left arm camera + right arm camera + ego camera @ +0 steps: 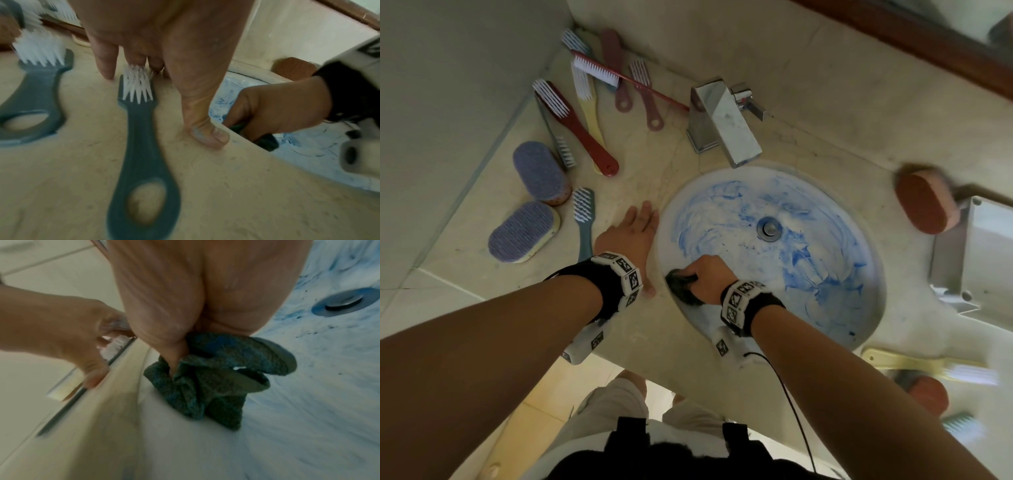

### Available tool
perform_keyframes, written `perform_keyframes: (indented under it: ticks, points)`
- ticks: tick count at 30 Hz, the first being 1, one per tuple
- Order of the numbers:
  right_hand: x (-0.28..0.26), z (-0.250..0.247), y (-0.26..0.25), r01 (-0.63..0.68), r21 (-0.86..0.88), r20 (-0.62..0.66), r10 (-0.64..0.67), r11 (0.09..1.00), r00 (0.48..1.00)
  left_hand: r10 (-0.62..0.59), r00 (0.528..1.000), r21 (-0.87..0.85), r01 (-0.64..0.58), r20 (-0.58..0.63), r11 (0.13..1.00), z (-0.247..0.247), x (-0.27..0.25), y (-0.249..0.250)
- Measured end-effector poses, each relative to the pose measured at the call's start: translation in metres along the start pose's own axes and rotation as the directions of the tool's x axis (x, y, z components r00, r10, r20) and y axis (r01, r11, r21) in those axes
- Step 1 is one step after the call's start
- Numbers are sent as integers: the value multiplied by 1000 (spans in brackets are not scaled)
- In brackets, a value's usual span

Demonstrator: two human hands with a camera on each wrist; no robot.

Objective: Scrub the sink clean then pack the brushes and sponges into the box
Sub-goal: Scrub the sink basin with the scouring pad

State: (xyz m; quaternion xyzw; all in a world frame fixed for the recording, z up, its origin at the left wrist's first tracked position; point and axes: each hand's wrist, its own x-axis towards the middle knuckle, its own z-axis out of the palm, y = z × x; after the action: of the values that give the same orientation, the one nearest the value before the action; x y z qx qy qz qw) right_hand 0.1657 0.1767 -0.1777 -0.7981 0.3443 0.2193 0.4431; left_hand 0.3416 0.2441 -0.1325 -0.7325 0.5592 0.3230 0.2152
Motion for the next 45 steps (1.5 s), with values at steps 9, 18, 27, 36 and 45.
perform_keyframes:
  ticks: [9,18,27,36,45]
  points:
    - [-40,6,15,3,-11,104,-2,1000,995,8,1000,9,-8,17,1000,-4,0,0]
    - [-7,-2,-19,-39,53,-43,42,998,998,-6,1000,94,5,19,996,-6,-1,1]
    - [-48,8,6,-126,-9,78,126,992,989,-8,999,111,4,42,994,-10,0,3]
    - [-27,5,-14,-193,178,-23,200,965,979,-13,999,120,8,39,993,-12,0,4]
    - [-58,15,4,-184,275,-86,214,944,973,-3,999,126,-3,52,992,-12,2,3]
